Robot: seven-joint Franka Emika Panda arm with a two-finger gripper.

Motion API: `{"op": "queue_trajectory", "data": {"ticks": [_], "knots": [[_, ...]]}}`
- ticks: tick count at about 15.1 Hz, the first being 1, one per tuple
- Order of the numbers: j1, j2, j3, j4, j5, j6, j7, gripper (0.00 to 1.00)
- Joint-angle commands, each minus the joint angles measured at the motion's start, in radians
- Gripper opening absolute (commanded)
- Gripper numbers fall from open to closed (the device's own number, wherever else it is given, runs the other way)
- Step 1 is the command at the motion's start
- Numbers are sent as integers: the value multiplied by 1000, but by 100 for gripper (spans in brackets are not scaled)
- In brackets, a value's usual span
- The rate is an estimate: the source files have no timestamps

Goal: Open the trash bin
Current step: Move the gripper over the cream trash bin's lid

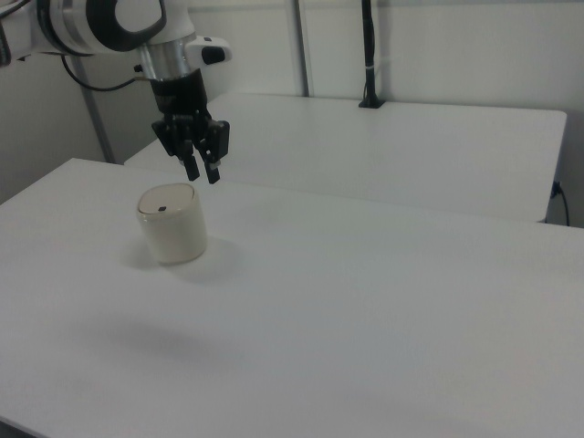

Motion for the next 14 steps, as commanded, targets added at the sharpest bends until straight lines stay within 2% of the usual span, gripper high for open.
{"op": "queue_trajectory", "data": {"ticks": [1,5,9,11,14], "knots": [[-10,-22,13,-23,8,-24,-24,0],[13,0,18,-24,10,-6,-33,0],[94,29,39,-20,11,67,-41,0],[148,67,42,-17,11,86,-58,1],[228,128,42,-17,11,191,-56,1]]}}
